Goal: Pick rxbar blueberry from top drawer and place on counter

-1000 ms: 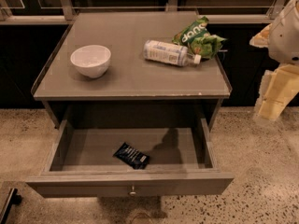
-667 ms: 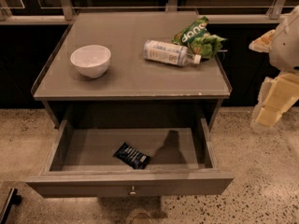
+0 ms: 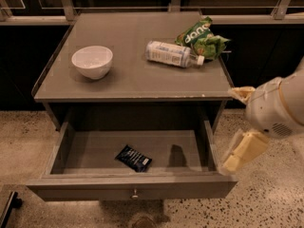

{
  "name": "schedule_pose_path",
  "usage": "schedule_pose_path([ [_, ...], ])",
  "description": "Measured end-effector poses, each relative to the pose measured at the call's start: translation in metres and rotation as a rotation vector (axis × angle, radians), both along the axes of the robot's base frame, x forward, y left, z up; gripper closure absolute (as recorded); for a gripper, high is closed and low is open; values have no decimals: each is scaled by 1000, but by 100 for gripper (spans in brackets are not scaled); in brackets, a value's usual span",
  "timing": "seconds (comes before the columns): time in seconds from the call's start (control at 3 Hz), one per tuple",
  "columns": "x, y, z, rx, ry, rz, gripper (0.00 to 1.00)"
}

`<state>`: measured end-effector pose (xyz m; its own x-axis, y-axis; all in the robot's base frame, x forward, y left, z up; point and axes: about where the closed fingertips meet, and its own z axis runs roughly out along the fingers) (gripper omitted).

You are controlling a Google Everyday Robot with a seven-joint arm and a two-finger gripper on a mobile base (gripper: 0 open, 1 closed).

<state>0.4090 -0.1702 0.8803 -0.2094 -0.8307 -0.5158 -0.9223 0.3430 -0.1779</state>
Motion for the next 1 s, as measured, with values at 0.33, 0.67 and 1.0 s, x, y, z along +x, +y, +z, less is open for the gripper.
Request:
schedule_pose_path([
  [0.33, 24, 24, -41, 78, -23, -27, 0],
  [0.67, 35, 23, -38, 81, -65, -50, 0],
  [1.0, 36, 16, -55, 109, -67, -117, 0],
])
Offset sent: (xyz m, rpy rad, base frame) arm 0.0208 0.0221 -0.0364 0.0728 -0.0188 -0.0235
